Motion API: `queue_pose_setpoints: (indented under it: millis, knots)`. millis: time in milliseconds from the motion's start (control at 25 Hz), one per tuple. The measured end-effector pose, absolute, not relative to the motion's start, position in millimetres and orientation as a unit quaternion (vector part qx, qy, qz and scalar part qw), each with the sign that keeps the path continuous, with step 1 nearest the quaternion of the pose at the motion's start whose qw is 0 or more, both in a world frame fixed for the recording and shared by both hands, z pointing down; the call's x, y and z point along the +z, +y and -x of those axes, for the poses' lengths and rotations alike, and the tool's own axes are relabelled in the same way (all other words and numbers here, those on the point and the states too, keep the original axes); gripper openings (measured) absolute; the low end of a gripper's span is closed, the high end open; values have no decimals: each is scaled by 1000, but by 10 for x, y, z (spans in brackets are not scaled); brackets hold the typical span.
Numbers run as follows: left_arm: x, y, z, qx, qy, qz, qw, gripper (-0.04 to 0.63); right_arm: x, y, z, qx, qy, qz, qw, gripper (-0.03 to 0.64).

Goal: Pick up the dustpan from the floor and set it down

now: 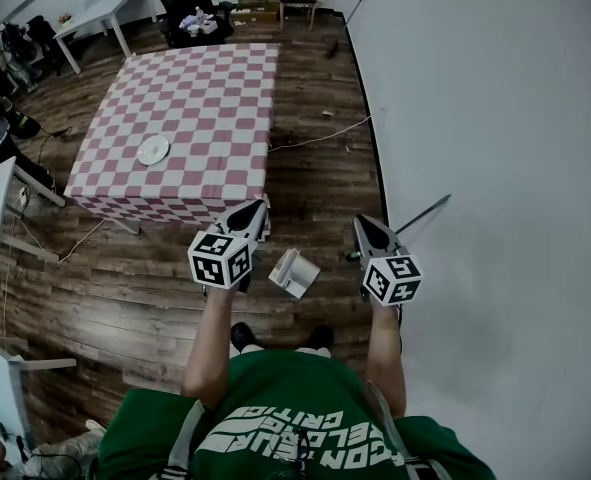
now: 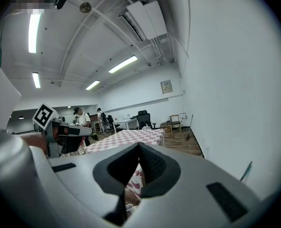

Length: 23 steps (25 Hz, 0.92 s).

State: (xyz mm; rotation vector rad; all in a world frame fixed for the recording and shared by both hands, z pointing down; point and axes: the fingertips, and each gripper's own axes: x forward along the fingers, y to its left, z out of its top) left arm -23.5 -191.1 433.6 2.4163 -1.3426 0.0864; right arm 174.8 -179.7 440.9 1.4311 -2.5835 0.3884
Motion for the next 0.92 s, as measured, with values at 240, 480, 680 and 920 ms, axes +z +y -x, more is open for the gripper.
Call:
queue_pose_setpoints:
  millis: [240,480,680,920]
  knots:
    - [4358,-1896,274,36,-476,-858,188,3,4392,-1795,-1740,130,-864,-480,81,8]
    - [4393,-1908,288,36,-474,-859,191,3,4403,-1807,-1714,127,-865,-478,84,8]
    - [4387,-1906,299,34,-472,-859,194,3,4394,-1808,-1701,126,-865,-479,87,8]
    - [4381,-1929,293,33,-471,-860,194,3,4402,-1832,-1700,124,-865,-478,91,8]
